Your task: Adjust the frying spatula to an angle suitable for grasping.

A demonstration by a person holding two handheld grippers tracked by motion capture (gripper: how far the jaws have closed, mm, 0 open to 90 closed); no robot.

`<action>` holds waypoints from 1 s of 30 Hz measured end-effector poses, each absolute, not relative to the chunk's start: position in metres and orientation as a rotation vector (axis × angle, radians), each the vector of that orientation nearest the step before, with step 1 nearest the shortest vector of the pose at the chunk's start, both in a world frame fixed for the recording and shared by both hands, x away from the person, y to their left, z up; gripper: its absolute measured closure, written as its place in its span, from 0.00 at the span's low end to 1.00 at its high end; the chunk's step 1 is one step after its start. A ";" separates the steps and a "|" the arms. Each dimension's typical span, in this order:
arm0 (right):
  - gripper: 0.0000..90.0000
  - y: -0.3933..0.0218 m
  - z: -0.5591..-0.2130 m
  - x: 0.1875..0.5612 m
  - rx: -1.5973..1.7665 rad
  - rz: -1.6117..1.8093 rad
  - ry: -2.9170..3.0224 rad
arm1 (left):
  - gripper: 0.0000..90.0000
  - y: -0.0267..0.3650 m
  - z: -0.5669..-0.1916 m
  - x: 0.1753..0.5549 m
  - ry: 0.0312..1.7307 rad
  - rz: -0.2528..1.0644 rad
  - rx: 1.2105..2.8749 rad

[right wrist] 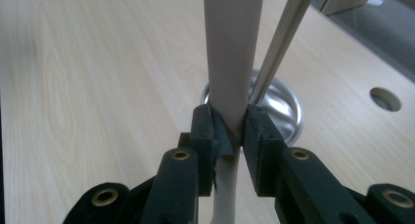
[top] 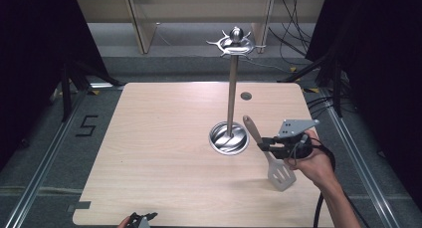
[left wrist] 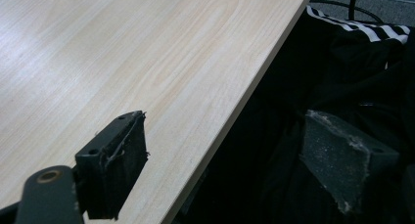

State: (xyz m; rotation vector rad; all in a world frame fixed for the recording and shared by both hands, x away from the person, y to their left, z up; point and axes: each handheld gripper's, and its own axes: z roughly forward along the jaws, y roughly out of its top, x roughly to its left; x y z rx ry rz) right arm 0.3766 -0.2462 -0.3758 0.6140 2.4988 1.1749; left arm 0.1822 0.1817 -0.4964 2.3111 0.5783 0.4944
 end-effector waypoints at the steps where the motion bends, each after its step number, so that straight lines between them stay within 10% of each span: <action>1: 0.85 -0.248 -0.373 0.377 0.619 1.258 2.452 | 0.18 0.182 -0.494 0.182 0.563 0.521 2.309; 30: 0.85 -0.228 -0.305 0.394 0.606 1.499 2.298 | 0.18 0.183 -0.494 0.182 0.561 0.508 2.318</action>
